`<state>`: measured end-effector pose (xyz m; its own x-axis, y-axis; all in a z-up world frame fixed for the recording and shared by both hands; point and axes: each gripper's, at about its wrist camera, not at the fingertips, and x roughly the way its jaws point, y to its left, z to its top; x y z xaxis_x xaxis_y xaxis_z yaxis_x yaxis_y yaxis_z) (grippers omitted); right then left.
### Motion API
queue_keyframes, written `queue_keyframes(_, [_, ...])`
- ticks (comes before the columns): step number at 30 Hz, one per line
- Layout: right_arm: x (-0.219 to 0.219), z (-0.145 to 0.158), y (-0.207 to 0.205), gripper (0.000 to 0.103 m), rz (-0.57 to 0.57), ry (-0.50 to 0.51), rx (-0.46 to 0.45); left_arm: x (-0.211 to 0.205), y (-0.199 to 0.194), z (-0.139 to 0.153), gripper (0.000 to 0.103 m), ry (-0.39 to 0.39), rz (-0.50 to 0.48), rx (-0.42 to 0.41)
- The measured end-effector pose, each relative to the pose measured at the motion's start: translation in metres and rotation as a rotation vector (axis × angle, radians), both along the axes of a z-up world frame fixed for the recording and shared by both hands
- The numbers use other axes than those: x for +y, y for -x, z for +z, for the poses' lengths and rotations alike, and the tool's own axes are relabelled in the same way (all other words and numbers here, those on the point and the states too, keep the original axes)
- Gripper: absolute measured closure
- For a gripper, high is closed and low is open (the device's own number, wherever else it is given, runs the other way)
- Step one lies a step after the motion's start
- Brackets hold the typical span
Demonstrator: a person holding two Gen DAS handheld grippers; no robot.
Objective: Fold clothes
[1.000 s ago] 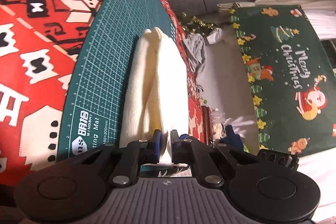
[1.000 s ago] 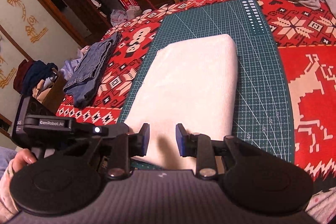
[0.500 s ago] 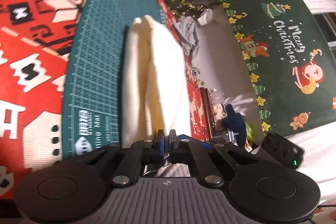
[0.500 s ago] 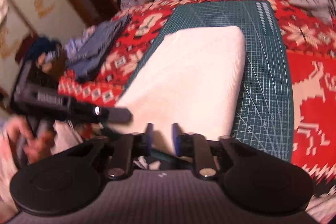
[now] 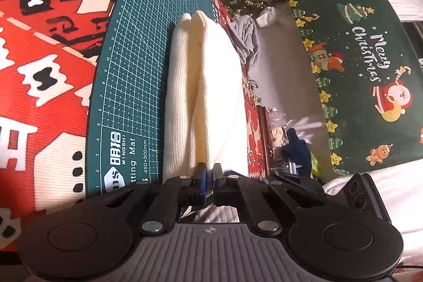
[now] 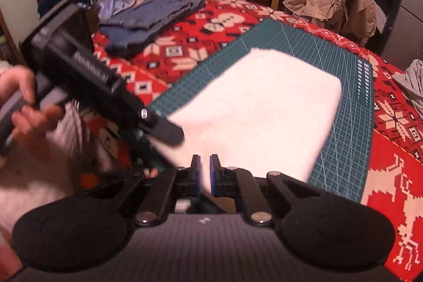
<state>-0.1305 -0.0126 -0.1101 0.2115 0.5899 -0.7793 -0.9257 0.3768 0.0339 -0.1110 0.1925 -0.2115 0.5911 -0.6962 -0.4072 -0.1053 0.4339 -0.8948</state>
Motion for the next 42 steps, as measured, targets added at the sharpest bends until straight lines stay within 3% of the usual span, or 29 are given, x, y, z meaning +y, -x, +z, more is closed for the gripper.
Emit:
queue_keyframes(3, [-0.018, 0.007, -0.001, 0.095, 0.004, 0.024, -0.012, -0.004, -0.001, 0.011, 0.099, -0.069, -0.009, -0.009])
queue_keyframes(6, [-0.034, 0.017, 0.006, 0.094, 0.039, 0.089, -0.152, -0.012, 0.000, 0.033, 0.096, -0.216, -0.041, -0.048])
queue_keyframes(11, [-0.044, 0.006, 0.031, 0.090, 0.188, 0.235, -0.407, -0.038, 0.010, 0.077, 0.072, -0.597, -0.122, -0.150])
queue_keyframes(17, [-0.032, -0.013, 0.061, 0.082, 0.280, 0.267, -0.565, -0.076, 0.027, 0.095, 0.072, -1.000, -0.275, -0.319])
queue_keyframes(23, [-0.012, -0.037, 0.083, 0.082, 0.333, 0.285, -0.703, -0.124, 0.040, 0.080, 0.071, -1.392, -0.499, -0.528])
queue_keyframes(29, [0.001, -0.052, 0.088, 0.076, 0.361, 0.304, -0.786, -0.144, 0.042, 0.060, 0.064, -1.584, -0.670, -0.691])
queue_keyframes(33, [0.006, -0.059, 0.087, 0.076, 0.392, 0.320, -0.832, -0.150, 0.046, 0.050, 0.064, -1.664, -0.770, -0.725])
queue_keyframes(34, [0.007, -0.060, 0.087, 0.077, 0.390, 0.322, -0.834, -0.151, 0.047, 0.049, 0.063, -1.672, -0.782, -0.726])
queue_keyframes(36, [0.009, -0.060, 0.086, 0.097, 0.378, 0.315, -0.835, -0.148, 0.045, 0.045, 0.064, -1.682, -0.778, -0.710])
queue_keyframes(37, [0.009, -0.059, 0.086, 0.097, 0.369, 0.309, -0.834, -0.148, 0.047, 0.044, 0.064, -1.687, -0.776, -0.719])
queue_keyframes(40, [0.008, -0.057, 0.087, 0.098, 0.355, 0.298, -0.848, -0.148, 0.053, 0.044, 0.085, -1.687, -0.745, -0.757])
queue_keyframes(42, [0.008, -0.058, 0.085, 0.099, 0.345, 0.297, -0.848, -0.148, 0.057, 0.043, 0.088, -1.691, -0.697, -0.784])
